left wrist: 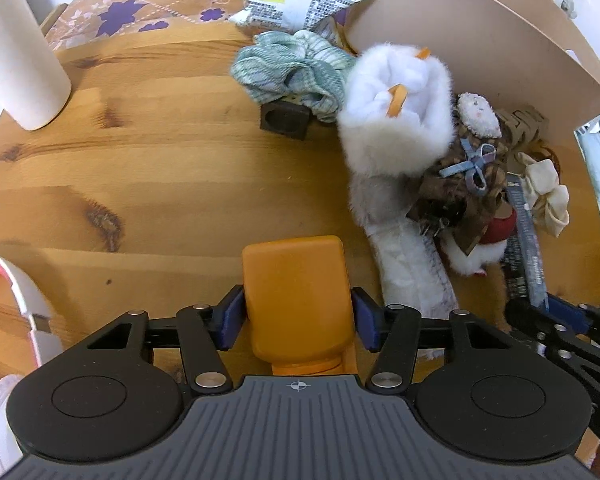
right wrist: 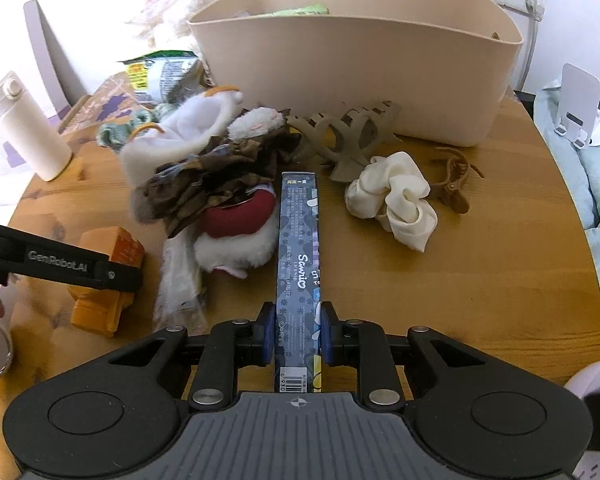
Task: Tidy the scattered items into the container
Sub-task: 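Lift both items over the basket and open both tools to drop them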
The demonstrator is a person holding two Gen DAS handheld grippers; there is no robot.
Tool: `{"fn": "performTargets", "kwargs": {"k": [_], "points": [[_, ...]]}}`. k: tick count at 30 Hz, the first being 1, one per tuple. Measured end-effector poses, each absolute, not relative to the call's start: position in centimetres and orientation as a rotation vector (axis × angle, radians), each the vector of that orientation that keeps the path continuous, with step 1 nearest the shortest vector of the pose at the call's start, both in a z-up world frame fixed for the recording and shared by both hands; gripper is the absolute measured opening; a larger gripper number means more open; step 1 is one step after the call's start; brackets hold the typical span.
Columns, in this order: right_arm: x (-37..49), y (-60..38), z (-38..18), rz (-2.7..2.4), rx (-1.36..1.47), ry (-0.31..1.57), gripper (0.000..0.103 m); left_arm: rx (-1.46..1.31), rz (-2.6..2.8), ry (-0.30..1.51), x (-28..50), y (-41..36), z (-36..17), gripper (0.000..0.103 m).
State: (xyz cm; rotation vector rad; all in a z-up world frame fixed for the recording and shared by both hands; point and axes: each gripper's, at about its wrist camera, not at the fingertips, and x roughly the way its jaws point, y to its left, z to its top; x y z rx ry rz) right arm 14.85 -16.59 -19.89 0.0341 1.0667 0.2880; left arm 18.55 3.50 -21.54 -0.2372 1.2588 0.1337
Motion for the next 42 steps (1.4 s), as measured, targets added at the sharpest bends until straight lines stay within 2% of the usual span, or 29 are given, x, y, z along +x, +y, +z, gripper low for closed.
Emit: {"fn": "performTargets", "kwargs": {"k": [16, 29, 42], "points": [[12.8, -19.6, -14.5, 0.26, 0.051, 0.94, 0.021, -0.171, 0.08, 1.159, 17.5, 3.4, -17.6, 0.054], [13.4, -21.2, -11.4, 0.248, 0.056, 0.87, 0.021, -0.269, 0.106, 1.05, 17.4, 4.5, -12.6, 0.054], [17.4, -22.6, -8.0, 0.241, 0.093, 0.771, 0.021, -0.282, 0.073, 0.876, 22.8, 3.9, -6.4, 0.054]]}}
